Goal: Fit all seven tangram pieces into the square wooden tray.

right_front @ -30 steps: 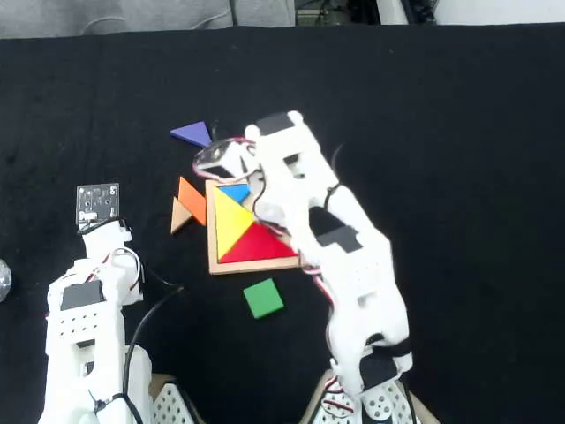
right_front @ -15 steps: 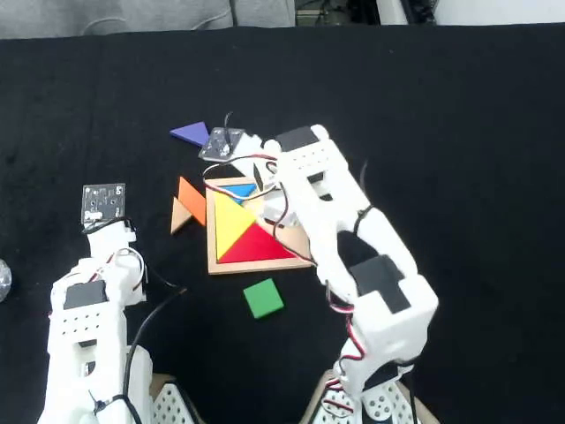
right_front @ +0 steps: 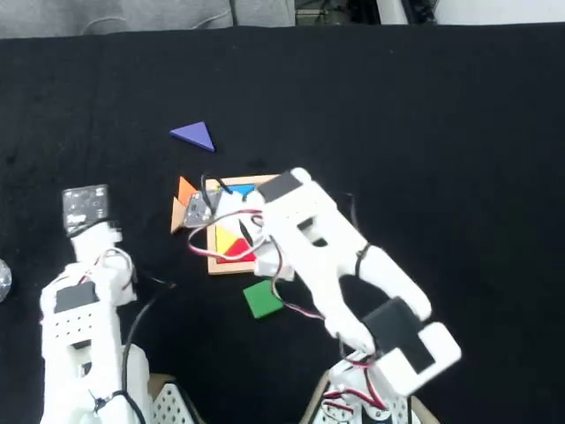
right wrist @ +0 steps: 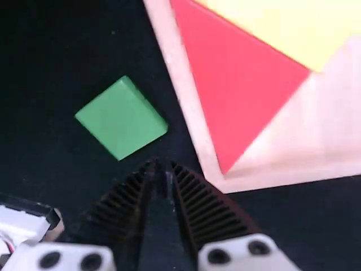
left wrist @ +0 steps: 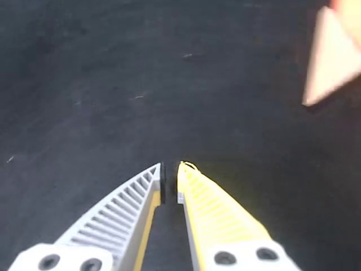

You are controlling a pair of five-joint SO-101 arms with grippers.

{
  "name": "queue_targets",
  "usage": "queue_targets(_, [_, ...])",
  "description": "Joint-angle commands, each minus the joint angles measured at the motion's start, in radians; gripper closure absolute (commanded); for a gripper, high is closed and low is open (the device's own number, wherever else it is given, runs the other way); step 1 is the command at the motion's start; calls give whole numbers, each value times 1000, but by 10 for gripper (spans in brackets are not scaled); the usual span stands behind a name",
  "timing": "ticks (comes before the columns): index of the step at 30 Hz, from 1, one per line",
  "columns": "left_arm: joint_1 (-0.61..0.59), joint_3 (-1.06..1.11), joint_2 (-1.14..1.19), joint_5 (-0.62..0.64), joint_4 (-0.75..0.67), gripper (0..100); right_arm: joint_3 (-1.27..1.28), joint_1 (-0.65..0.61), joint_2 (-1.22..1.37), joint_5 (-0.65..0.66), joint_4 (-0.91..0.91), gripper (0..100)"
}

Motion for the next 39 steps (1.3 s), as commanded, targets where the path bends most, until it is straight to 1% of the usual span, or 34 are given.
queue_targets(1, [-84, -42, -15, 38, -14, 931, 7, -17, -91, -18, 8, 985])
queue_targets(3, [-110, -53, -15, 41, -14, 931, 8, -17, -111, -21, 35, 972])
queue_targets(4, [-122, -54, -15, 41, -14, 931, 12, -18, -120, -14, 55, 947])
queue_targets(8, [-177, -58, -15, 43, -14, 931, 67, -97, -159, 63, 81, 779])
queue_targets(11, [-236, -58, -15, 43, -14, 931, 117, -183, -165, 83, 17, 681])
queue_targets(13, [-277, -58, -15, 43, -14, 931, 154, -222, -165, 84, -46, 652])
queue_targets(16, [-314, -50, -15, 37, -14, 930, 200, -250, -163, 87, -95, 656])
queue_targets(19, [-314, -48, -15, 37, -14, 928, 239, -250, -163, 91, -117, 668])
queue_targets(21, [-314, -48, -15, 37, -14, 927, 265, -250, -163, 118, -120, 677])
queue_targets(26, [-312, -48, -15, 37, -14, 927, 340, -250, -163, 137, -201, 688])
queue_targets(33, [-297, -48, -15, 37, -14, 927, 352, -250, -173, 130, -187, 688])
queue_targets(35, [-286, -47, -15, 35, -14, 927, 328, -252, -174, 130, -150, 688])
queue_targets(39, [-285, -47, -15, 35, -14, 927, 268, -252, -174, 87, -100, 688])
